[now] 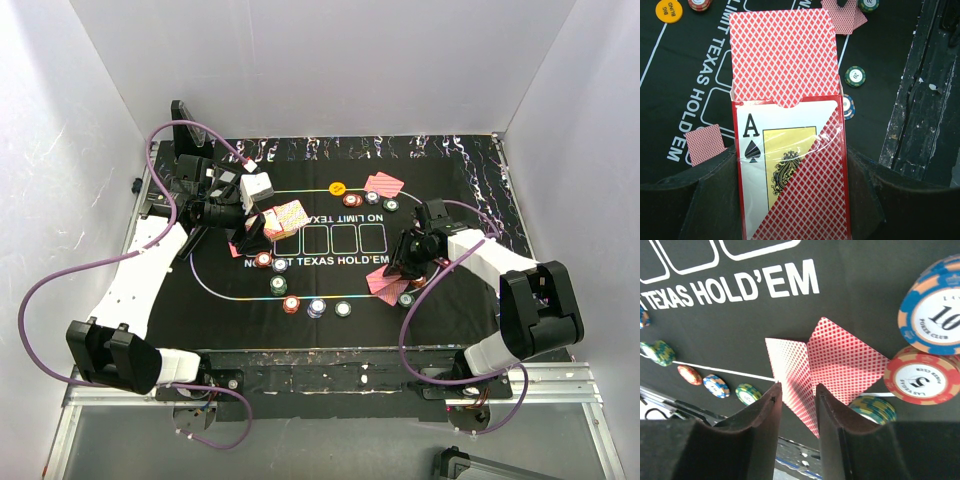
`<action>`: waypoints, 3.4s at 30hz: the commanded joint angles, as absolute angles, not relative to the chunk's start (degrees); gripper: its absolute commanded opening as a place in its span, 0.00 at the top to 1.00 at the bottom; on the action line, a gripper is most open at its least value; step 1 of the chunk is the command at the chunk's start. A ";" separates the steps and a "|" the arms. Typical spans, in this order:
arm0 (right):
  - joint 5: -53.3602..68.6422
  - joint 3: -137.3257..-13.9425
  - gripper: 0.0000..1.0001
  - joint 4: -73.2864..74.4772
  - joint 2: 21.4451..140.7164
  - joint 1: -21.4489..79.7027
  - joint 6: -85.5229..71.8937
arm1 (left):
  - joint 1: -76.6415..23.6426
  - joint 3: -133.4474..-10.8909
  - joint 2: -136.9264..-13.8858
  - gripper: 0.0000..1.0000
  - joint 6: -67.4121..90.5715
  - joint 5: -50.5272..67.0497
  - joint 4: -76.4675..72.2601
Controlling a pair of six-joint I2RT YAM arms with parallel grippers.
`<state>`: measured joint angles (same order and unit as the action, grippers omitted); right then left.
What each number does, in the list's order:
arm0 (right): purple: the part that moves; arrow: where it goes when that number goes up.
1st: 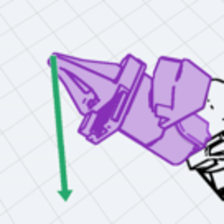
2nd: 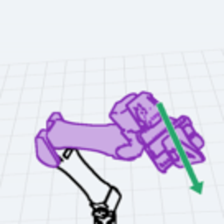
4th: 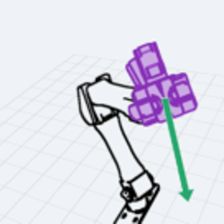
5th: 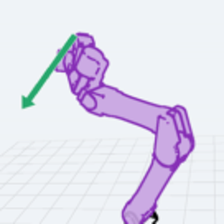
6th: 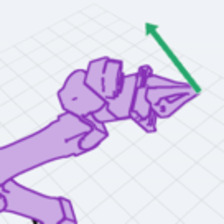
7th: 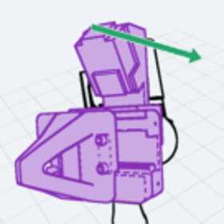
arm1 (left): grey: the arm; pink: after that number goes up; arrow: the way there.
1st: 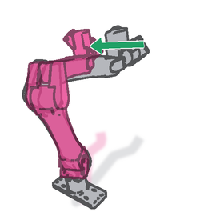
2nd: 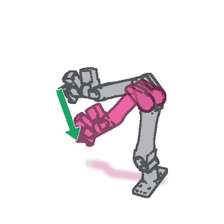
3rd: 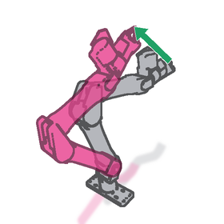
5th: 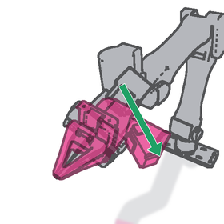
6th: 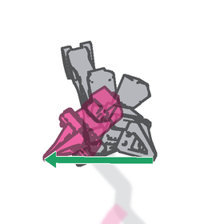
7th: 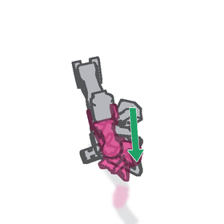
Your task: Distribute texas hold em gaming equipment
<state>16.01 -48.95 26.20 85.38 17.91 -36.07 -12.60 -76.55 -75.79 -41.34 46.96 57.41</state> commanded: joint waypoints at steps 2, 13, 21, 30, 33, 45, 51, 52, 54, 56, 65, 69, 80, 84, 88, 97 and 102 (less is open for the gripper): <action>12.66 -51.33 0.56 30.85 82.80 18.02 -35.51 | -12.83 -77.26 -73.83 1.00 -42.01 49.39 56.78; 10.81 -55.81 0.58 38.85 76.21 18.19 -36.30 | -12.83 -77.87 -74.18 1.00 -42.10 49.39 56.87; 10.55 -62.74 0.48 35.87 80.93 24.42 -36.39 | -12.83 -78.31 -74.18 1.00 -42.36 49.04 57.57; 3.95 -71.19 0.45 30.86 99.48 33.39 -31.20 | -12.75 -78.93 -74.36 1.00 -41.84 49.04 57.74; 5.01 -71.02 0.45 28.05 101.25 33.49 -31.38 | -12.74 -78.93 -74.09 1.00 -42.01 48.87 57.83; 5.89 -66.27 0.47 21.71 103.88 33.49 -31.99 | -12.83 -78.75 -73.65 1.00 -42.19 48.60 58.36; 5.19 -64.52 0.48 21.01 104.50 33.49 -32.69 | -12.75 -78.92 -73.30 1.00 -42.19 48.25 58.62; 5.01 -63.90 0.48 20.83 103.89 33.49 -32.78 | -12.74 -78.84 -73.30 1.00 -42.19 48.25 58.71; 4.31 -62.23 0.48 20.74 102.92 33.49 -33.05 | -12.83 -78.92 -73.30 1.00 -42.19 48.25 58.71; 3.69 -60.74 0.48 20.92 102.05 33.49 -33.40 | -12.83 -78.93 -73.48 1.00 -42.28 48.34 58.71; 1.23 -56.08 0.48 22.59 97.65 33.40 -34.54 | -12.75 -78.66 -73.39 1.00 -42.54 48.43 58.71; 0.44 -54.85 0.49 24.08 96.07 33.05 -34.54 | -12.83 -78.66 -73.39 1.00 -42.54 48.43 58.71; 1.40 -50.88 0.50 25.22 90.36 31.64 -34.81 | -12.83 -78.14 -73.30 1.00 -42.89 48.51 58.54; 5.00 -57.46 0.49 27.33 86.58 31.64 -34.54 | -12.83 -78.22 -73.83 1.00 -42.89 48.87 58.45; 11.85 -69.05 0.45 30.14 83.42 31.64 -34.54 | -12.75 -77.87 -73.74 1.00 -42.80 48.95 58.36; 28.98 -83.41 0.16 23.48 84.10 31.64 -40.76 | -12.83 -78.05 -73.56 1.00 -42.36 49.48 58.18; 34.45 -85.69 0.14 19.43 89.47 33.30 -44.73 | -12.83 -78.22 -73.56 1.00 -42.28 49.31 58.18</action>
<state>27.49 -84.07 22.41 84.84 32.01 -40.73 -12.60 -76.62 -75.77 -42.17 46.98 59.11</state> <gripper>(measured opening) 0.855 0.643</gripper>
